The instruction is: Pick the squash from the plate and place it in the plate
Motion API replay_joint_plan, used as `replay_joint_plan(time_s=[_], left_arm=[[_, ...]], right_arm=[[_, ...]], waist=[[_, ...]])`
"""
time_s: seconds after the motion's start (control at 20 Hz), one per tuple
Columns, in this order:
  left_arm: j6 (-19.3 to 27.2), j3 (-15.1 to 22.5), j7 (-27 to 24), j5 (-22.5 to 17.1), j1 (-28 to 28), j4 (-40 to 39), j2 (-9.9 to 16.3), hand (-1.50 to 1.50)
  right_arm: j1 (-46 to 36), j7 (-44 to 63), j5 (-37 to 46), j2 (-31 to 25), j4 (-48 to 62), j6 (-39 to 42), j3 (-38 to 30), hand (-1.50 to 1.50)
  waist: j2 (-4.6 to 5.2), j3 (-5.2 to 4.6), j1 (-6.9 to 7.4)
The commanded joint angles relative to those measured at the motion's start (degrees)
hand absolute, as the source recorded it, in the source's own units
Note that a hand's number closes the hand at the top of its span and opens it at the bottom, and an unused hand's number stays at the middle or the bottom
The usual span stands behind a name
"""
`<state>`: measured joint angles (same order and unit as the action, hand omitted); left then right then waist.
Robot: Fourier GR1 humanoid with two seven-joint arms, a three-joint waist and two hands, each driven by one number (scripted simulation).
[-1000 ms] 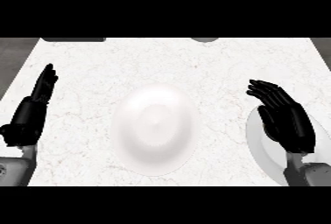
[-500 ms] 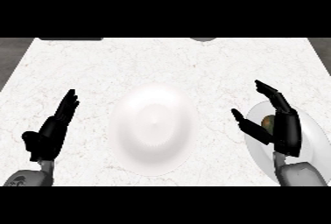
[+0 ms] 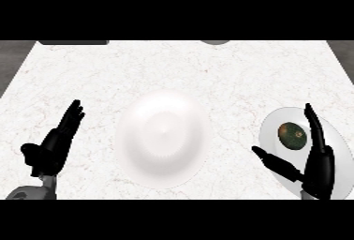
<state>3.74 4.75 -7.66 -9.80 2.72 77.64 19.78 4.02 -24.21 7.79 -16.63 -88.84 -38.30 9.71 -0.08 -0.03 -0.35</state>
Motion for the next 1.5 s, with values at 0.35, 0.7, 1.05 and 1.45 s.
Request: replay_joint_plan(time_s=[0.35, 0.7, 1.05, 1.45], left_arm=[[-1.82, -2.87, -0.51, -0.70, 0.21, -0.23, 1.72, 0.00], [-1.23, -1.55, 0.50, 1.17, -1.26, 1.32, -0.31, 0.00], [-1.98, -2.32, 1.28, 2.94, -1.26, 1.23, -2.47, 0.00], [-6.76, -6.91, 0.45, 2.03, 3.64, -4.16, -0.96, 0.00]], right_arm=[[10.87, 30.34, 17.74, -15.66, -9.20, 5.97, 2.32, -1.50], [5.57, 52.92, 24.45, -16.38, -17.34, 18.49, 5.29, -1.50], [4.45, 56.70, 27.42, -13.31, -14.81, 24.61, 2.76, -1.50], [0.16, 54.00, 28.49, -11.17, -6.04, 31.46, 0.43, -1.50]], waist=[[-0.04, -0.22, -0.01], [0.02, -0.04, 0.62], [0.03, 0.02, 0.33], [0.09, 0.03, 0.26]])
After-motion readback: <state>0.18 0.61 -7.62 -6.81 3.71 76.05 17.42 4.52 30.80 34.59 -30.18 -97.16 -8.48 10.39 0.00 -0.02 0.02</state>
